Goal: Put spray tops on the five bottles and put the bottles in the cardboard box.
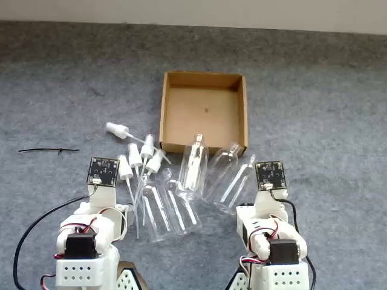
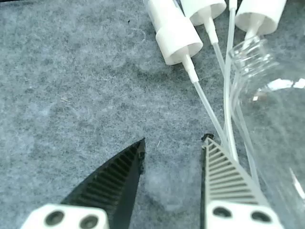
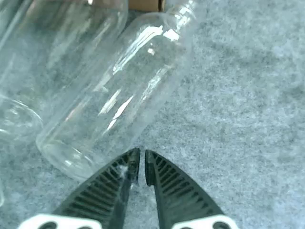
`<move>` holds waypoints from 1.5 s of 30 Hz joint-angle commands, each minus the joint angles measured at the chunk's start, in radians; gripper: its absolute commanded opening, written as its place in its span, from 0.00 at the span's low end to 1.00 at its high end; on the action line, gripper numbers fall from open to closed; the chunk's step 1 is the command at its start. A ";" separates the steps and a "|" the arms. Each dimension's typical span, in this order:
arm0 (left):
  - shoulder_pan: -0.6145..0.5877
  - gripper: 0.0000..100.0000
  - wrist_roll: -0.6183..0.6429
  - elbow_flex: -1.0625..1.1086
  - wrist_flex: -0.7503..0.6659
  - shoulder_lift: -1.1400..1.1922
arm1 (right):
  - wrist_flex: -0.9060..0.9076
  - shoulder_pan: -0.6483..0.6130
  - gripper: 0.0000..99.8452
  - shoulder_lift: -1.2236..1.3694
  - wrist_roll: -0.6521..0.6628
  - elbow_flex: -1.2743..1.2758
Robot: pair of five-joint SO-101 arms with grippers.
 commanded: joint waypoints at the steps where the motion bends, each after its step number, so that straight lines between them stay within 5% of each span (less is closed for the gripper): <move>1: -0.005 0.18 0.009 0.019 0.006 -0.008 | 0.005 0.005 0.00 -0.010 0.006 0.163; 30: -0.012 0.18 0.006 0.019 0.006 -0.008 | 0.002 0.002 0.01 -0.010 0.008 0.163; 45: -0.012 0.18 0.006 0.019 0.006 -0.008 | -0.285 0.117 0.01 -0.010 0.112 0.142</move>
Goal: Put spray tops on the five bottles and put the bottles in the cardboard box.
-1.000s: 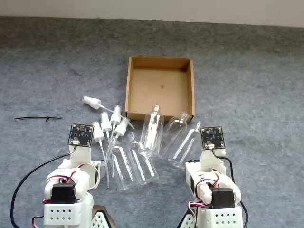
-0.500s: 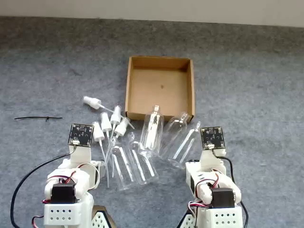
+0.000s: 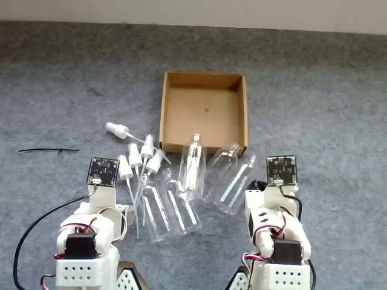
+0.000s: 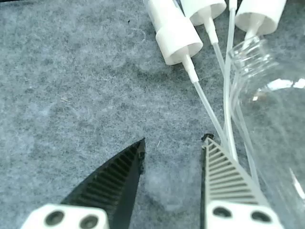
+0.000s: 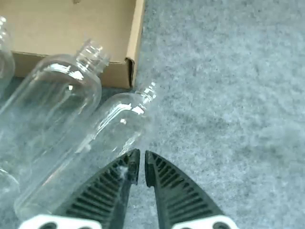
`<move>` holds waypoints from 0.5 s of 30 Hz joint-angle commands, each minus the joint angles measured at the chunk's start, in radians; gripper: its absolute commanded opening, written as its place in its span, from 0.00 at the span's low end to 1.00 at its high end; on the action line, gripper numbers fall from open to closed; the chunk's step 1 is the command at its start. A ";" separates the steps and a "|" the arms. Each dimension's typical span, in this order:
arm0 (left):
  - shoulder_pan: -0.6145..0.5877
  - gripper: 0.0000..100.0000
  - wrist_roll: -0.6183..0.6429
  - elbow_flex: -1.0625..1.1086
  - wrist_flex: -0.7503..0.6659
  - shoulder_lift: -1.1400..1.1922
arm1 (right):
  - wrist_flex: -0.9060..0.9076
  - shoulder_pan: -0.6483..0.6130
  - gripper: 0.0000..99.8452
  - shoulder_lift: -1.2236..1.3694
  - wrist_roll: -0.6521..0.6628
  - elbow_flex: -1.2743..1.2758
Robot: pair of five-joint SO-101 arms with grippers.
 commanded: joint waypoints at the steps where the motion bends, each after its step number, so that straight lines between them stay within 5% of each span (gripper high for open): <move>1: -0.012 0.18 0.006 0.019 0.006 -0.008 | -0.030 0.015 0.01 -0.010 0.020 0.111; 9: -0.012 0.18 0.006 0.019 0.006 -0.008 | 0.048 0.004 0.01 0.015 -0.135 -0.387; 15: -0.012 0.18 0.006 0.019 0.006 -0.008 | 0.047 -0.073 0.01 0.394 -0.163 -0.516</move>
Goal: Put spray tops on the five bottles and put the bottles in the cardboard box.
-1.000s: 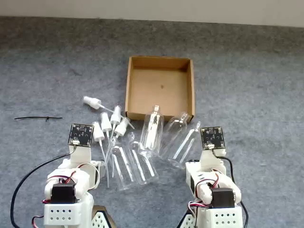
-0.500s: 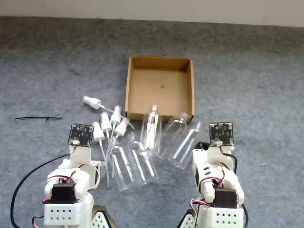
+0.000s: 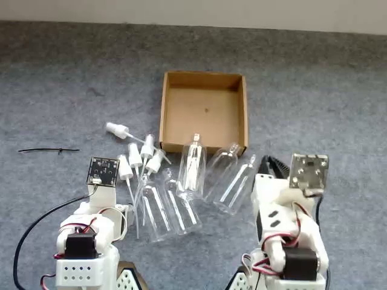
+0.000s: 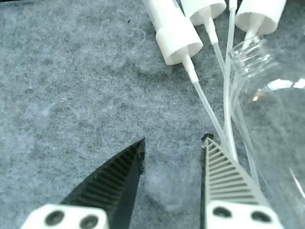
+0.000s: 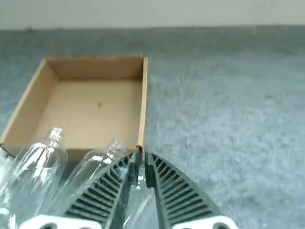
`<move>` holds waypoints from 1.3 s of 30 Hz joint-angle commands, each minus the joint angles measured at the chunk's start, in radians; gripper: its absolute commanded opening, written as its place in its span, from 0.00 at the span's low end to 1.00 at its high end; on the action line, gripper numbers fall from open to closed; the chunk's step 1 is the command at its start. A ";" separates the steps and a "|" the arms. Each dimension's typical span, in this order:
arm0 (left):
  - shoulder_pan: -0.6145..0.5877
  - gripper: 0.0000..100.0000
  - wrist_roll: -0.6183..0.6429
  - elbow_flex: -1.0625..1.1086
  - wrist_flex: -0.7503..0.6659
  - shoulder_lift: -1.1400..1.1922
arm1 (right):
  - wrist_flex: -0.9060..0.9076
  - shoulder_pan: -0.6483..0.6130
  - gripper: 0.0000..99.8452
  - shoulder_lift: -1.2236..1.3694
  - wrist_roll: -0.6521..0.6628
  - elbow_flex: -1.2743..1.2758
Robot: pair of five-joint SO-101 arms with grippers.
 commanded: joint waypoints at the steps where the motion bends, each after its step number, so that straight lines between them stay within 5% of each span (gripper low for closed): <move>1: -0.012 0.18 0.006 0.019 0.006 -0.008 | 0.005 -0.058 0.01 0.308 -0.018 -0.131; 10: -0.012 0.18 0.008 0.019 0.006 -0.008 | 0.012 -0.139 0.22 0.929 -0.221 -0.340; 27: -0.012 0.18 0.006 0.019 0.006 -0.008 | -0.165 -0.139 0.23 1.343 -0.502 -0.348; 36: -0.012 0.18 0.006 0.019 0.006 -0.008 | -0.189 -0.058 0.23 1.372 -0.502 -0.348; 39: -0.012 0.18 0.006 0.019 0.006 -0.008 | -0.189 0.018 0.21 1.372 -0.367 -0.348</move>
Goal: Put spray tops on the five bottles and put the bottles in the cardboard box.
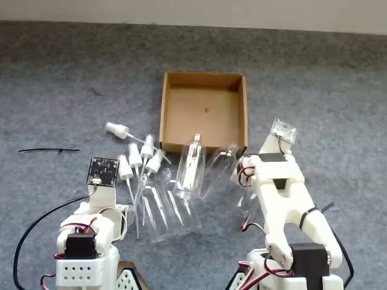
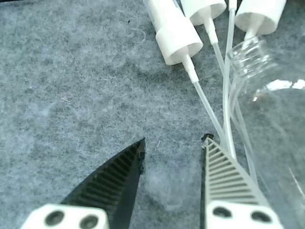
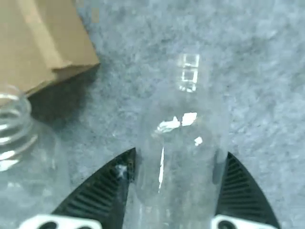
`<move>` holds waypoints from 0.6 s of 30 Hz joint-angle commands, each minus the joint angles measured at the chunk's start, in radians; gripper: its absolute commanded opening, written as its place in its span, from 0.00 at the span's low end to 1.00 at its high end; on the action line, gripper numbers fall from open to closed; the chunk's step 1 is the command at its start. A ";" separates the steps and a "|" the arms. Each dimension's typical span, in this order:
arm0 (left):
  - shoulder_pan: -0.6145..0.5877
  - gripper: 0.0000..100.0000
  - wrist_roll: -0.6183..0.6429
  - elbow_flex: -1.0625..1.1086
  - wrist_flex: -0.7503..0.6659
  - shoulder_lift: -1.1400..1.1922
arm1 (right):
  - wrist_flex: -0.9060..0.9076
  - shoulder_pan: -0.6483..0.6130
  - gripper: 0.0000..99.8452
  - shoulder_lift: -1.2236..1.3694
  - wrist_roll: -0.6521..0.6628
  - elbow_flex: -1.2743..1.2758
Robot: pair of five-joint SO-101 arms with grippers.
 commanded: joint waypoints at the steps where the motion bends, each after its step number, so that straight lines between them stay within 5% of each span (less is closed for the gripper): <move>1: -0.012 0.18 0.006 0.019 0.006 -0.008 | -0.010 0.097 0.19 0.002 0.184 -0.015; 12: -0.012 0.18 0.006 0.019 0.006 -0.008 | -0.005 0.223 0.15 0.012 0.953 -0.168; 18: -0.012 0.18 0.006 0.019 0.006 -0.008 | 0.101 0.277 0.17 0.012 0.976 -0.182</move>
